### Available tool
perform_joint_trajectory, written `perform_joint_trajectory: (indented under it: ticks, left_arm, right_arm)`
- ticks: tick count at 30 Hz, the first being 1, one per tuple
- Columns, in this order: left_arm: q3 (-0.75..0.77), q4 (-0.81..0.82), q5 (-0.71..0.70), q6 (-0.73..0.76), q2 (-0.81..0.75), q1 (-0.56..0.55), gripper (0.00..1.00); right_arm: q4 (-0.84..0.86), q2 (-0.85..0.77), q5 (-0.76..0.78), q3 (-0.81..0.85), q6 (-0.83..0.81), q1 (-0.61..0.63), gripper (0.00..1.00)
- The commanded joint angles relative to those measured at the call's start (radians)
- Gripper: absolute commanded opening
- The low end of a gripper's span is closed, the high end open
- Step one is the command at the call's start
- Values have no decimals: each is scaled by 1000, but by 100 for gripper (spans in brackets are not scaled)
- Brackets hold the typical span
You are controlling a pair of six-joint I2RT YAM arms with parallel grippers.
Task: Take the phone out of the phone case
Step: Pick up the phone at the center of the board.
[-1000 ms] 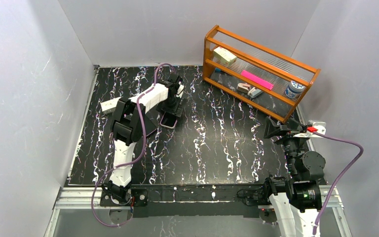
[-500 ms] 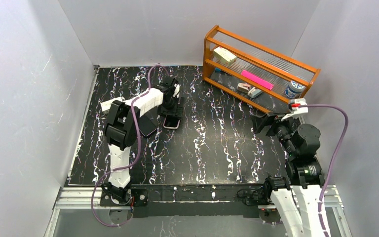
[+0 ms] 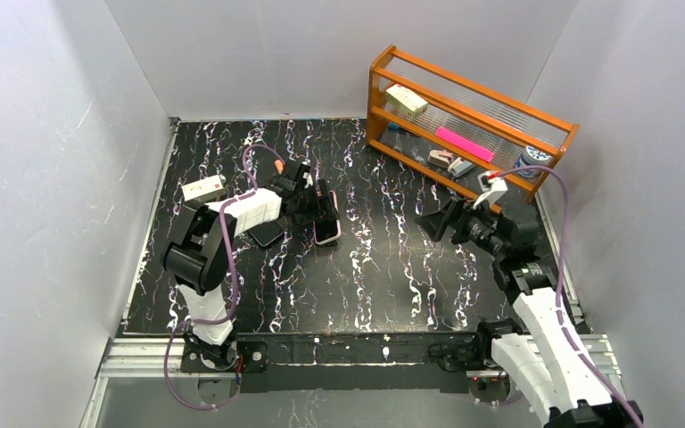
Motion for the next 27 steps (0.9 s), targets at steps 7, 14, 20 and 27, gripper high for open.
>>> perform_joint_trajectory:
  ticks: [7,14,20,27]
  left_arm:
    - [-255,400,-78,-403,-178,-90,12]
    - [-383,552,-113,-557,-234,-134,10]
    - [-433,597,-155,-603,-296,-151,10]
    - [-454,626,-153,-638,-328,-170,10]
  right_arm:
    - [450,230,299,-127,203,395,98]
    - [610,453,461,-122,229,567,97]
    - [712,569,487,-127,256,613,96]
    - [826,705,491,-103,257,646,89]
